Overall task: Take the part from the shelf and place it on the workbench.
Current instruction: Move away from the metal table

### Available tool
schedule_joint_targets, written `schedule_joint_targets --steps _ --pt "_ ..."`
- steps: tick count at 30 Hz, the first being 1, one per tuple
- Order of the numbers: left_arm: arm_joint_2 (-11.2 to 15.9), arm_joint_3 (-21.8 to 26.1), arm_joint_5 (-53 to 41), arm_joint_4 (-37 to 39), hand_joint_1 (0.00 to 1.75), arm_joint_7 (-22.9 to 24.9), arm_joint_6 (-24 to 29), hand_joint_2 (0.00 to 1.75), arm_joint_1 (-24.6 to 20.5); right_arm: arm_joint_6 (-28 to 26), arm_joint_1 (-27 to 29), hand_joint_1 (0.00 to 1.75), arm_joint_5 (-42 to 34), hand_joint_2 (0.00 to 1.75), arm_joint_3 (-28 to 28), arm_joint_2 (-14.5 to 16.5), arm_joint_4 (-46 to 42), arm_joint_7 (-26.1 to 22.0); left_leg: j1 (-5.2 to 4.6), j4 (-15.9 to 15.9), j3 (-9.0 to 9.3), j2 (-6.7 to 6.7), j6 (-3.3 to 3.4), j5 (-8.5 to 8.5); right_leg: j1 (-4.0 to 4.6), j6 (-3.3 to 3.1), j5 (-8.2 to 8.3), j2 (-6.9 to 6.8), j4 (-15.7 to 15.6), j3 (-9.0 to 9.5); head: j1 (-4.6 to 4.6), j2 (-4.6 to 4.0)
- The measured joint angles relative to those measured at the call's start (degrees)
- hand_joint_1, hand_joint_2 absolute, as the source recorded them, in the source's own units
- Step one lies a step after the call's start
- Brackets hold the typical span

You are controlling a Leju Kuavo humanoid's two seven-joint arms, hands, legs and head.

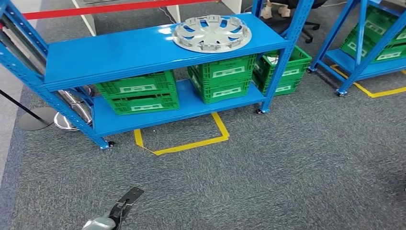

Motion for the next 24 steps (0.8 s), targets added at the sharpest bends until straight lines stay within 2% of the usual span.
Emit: schedule_joint_targets --steps 2,4,5,6,7,9,10,11,14,15,16,17,19,20,21,22,24 --pt "0.01 0.0 -0.03 0.0 0.0 -0.01 0.01 0.0 -0.05 0.01 -0.12 0.0 -0.09 0.0 -0.01 0.01 0.0 0.0 0.25 6.38 -3.78 0.11 -0.66 -1.27 -0.08 -0.43 -0.53 0.0 -0.13 0.77 -0.12 -0.01" --pt "0.01 0.0 -0.07 0.0 0.0 -0.01 0.0 0.0 0.15 0.02 -0.09 0.0 -0.15 0.0 -0.01 0.01 0.0 0.03 0.43 12.31 -7.93 0.13 -1.06 -4.36 -0.06 -0.63 -1.35 0.07 -0.14 1.59 -0.16 -0.01" --pt "0.01 0.0 -0.1 0.0 0.0 -0.01 -0.01 0.0 0.3 0.02 -0.02 0.0 -0.16 0.0 -0.01 0.01 0.0 0.05 0.45 13.28 -9.11 0.13 -1.09 -5.3 -0.05 -0.65 -1.81 0.12 -0.14 2.15 -0.15 -0.01" --pt "0.01 0.0 -0.14 0.0 0.0 -0.01 -0.01 0.0 0.4 0.02 0.04 0.0 -0.18 0.0 -0.01 0.01 0.0 0.06 0.44 12.53 -9.5 0.13 -0.99 -5.02 -0.03 -0.63 -2.3 0.18 -0.14 2.8 -0.16 -0.01" --pt "0.02 0.0 -0.17 0.0 0.0 -0.01 -0.02 0.0 0.44 0.02 0.07 0.0 -0.18 0.0 -0.01 0.01 0.0 0.04 0.4 10.16 -9.15 0.14 -0.75 -3.32 0.01 -0.57 -2.79 0.21 -0.15 3.51 -0.15 -0.01" --pt "0.06 0.0 -0.19 0.0 0.0 0.0 -0.02 0.0 0.47 0.04 0.08 0.0 -0.2 0.0 -0.01 0.03 0.02 0.0 0.02 3.28 -7.65 0.24 0.14 2.07 0.1 -0.3 -3.81 0.25 -0.19 4.58 -0.15 -0.01" --pt "0.09 0.0 -0.19 0.0 0.0 0.04 -0.03 0.0 0.49 0.05 0.05 0.0 -0.21 0.0 -0.01 0.07 0.03 -0.02 -0.23 0.73 -7.08 0.24 0.57 3.67 0.14 0.0 -4.32 0.27 -0.24 5.02 -0.17 -0.01" --pt "0.11 0.01 -0.19 -0.01 0.0 0.08 -0.04 0.0 0.53 0.07 0.02 0.0 -0.23 0.0 -0.01 0.09 0.04 -0.02 -0.44 -0.87 -6.71 0.26 0.96 4.47 0.18 0.37 -4.72 0.3 -0.36 5.32 -0.21 0.0" --pt "0.05 0.02 -0.2 -0.02 0.0 0.17 -0.04 0.0 0.47 0.08 -0.07 0.0 -0.26 0.0 -0.02 0.11 0.02 -0.03 -0.38 -2.07 -5.21 0.03 1.93 4.13 0.26 1.76 -4.93 0.32 0.35 6.42 -0.21 0.0" --pt "0.04 0.03 -0.21 -0.03 0.0 0.17 -0.03 0.0 0.38 0.09 -0.12 0.0 -0.26 0.0 -0.02 0.11 0.02 -0.05 -0.25 -2.29 -4.46 -0.02 2.28 4.07 0.26 2.1 -5.4 0.3 1.48 6.3 -0.05 -0.01" --pt "0.04 0.04 -0.23 -0.05 0.0 0.17 -0.02 0.0 0.27 0.11 -0.21 0.0 -0.26 0.0 -0.01 0.11 0.02 -0.07 -0.15 -2.42 -3.79 -0.05 2.59 3.95 0.22 2.3 -6.52 0.29 3.42 5.38 0.09 -0.01" --pt "0.02 0.05 -0.26 -0.06 0.0 0.17 -0.02 0.0 0.19 0.13 -0.29 0.0 -0.26 0.0 -0.01 0.11 0.02 -0.09 -0.1 -2.51 -3.32 -0.03 2.79 3.79 0.16 2.47 -7.98 0.29 6.29 3.67 0.21 0.0" --pt "-0.02 0.07 -0.34 -0.07 0.0 0.17 -0.03 0.0 0.14 0.13 -0.36 0.0 -0.27 0.0 -0.01 0.11 0.02 -0.1 -0.11 -2.48 -2.82 -0.1 2.99 3.2 0.05 2.87 -10.87 0.3 12.79 -1.06 0.31 0.0" --pt "-0.05 0.07 -0.37 -0.07 0.0 0.17 -0.03 0.0 0.23 0.13 -0.29 0.0 -0.27 0.0 -0.01 0.11 0.02 -0.09 -0.1 -2.48 -2.45 -0.17 2.95 2.78 0.01 3.05 -11.46 0.29 14.54 -3.0 0.3 0.0" --pt "-0.06 0.07 -0.4 -0.07 0.0 0.17 -0.04 0.0 0.34 0.13 -0.19 0.0 -0.27 0.0 -0.01 0.1 0.02 -0.09 -0.06 -2.47 -1.94 -0.23 2.86 2.29 0.0 3.16 -11.05 0.28 14.54 -4.12 0.32 -0.01" --pt "-0.07 0.08 -0.42 -0.07 0.0 0.17 -0.04 0.0 0.43 0.14 -0.1 0.0 -0.27 0.0 -0.02 0.09 0.01 -0.09 -0.01 -2.46 -1.26 -0.27 2.73 1.73 -0.03 3.24 -9.41 0.27 12.66 -4.31 0.32 -0.01" --pt "-0.1 0.11 -0.43 -0.07 0.0 0.17 -0.04 0.0 0.46 0.15 0.1 0.0 -0.28 0.0 -0.02 0.07 0.02 -0.1 0.02 -2.39 0.1 -0.29 2.32 0.53 -0.03 3.16 -3.62 0.23 5.99 -3.26 0.4 -0.01"
